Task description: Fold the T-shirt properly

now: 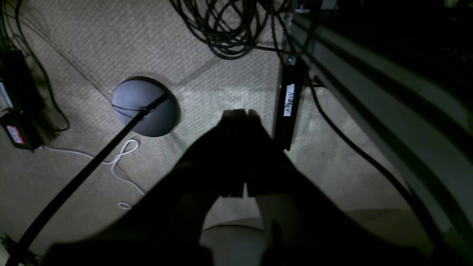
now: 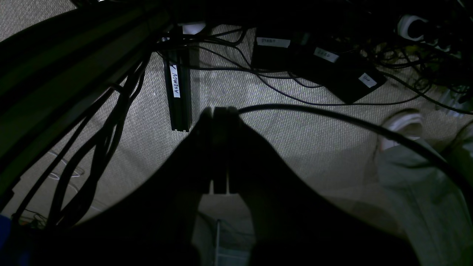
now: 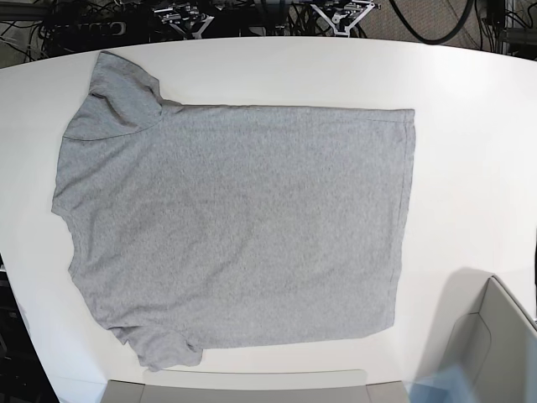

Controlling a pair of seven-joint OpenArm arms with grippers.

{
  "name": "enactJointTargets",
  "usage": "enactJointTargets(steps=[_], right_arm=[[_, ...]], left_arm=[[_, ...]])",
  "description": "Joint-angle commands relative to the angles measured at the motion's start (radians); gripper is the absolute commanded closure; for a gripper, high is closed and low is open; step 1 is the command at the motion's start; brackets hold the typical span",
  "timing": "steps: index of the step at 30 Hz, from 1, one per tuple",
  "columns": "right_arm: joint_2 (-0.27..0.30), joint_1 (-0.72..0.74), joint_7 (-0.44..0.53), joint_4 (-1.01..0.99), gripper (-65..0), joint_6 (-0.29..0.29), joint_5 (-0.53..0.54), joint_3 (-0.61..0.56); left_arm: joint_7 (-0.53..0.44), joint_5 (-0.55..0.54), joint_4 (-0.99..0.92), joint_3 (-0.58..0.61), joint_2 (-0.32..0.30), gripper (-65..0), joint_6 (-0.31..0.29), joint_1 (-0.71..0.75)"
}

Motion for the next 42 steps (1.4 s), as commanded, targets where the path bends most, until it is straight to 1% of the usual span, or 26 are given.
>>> enactJointTargets(steps=[1,42], right_arm=[[0.003,-0.004,0.002,0.001,-0.4,0.01,0.001,-0.001],[0.003,-0.018,0.0,0.001,-0.4,0.01,0.001,0.0]], left_arm=[[-0.005,-0.002,0.003,0.002,-0.001,-0.2,0.005,-0.002],[-0.006,-0.002,0.003,-0.003,0.004,-0.3,0.005,-0.001]])
